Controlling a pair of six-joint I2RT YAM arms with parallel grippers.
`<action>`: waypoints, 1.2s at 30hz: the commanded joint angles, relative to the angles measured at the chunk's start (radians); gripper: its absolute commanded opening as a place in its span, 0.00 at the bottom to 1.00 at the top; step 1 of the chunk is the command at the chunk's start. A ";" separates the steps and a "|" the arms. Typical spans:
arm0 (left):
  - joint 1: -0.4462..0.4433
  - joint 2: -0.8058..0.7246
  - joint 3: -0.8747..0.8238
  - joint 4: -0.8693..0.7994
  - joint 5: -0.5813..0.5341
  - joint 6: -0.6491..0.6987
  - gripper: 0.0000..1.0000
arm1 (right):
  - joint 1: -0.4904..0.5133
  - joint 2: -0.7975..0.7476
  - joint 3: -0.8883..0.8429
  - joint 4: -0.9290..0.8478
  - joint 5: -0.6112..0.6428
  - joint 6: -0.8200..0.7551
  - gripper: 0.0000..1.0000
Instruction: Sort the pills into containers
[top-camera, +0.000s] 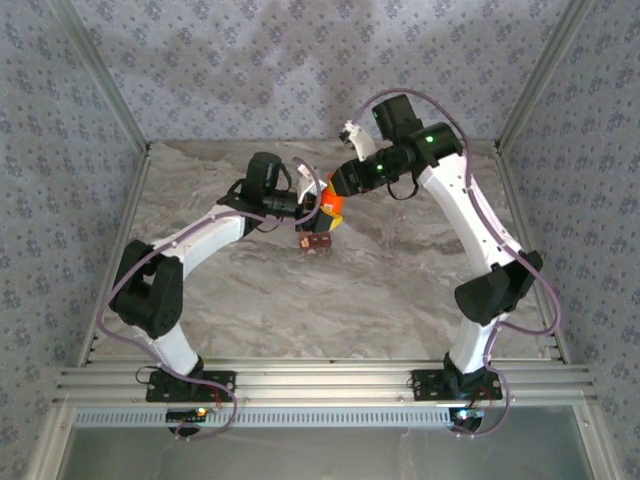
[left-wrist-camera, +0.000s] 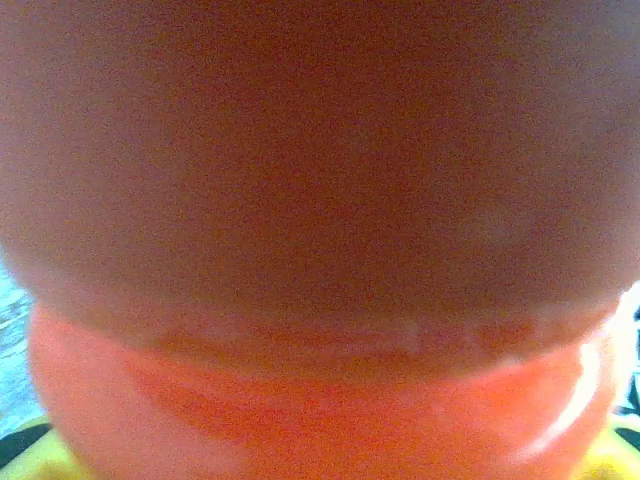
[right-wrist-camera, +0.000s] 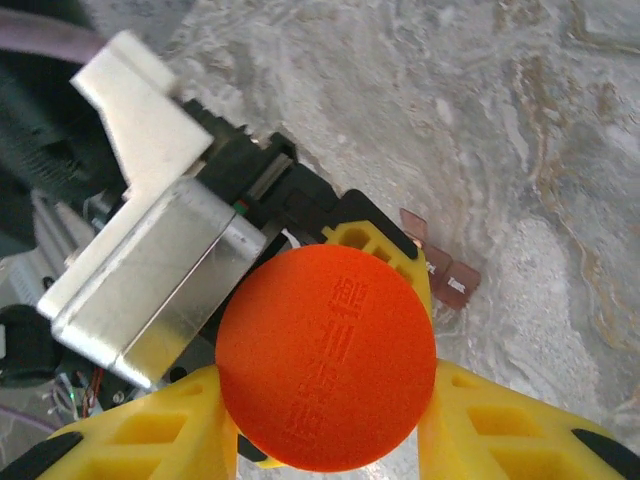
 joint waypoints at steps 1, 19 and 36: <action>-0.017 -0.071 -0.015 0.147 -0.085 0.017 0.00 | 0.042 0.057 0.034 -0.075 0.164 0.123 0.40; -0.031 -0.069 -0.088 0.306 -0.109 -0.023 0.00 | -0.048 -0.068 -0.088 0.103 -0.046 0.149 0.73; -0.017 -0.013 0.083 0.180 0.285 -0.178 0.00 | -0.207 -0.378 -0.541 0.500 -0.391 -0.002 0.85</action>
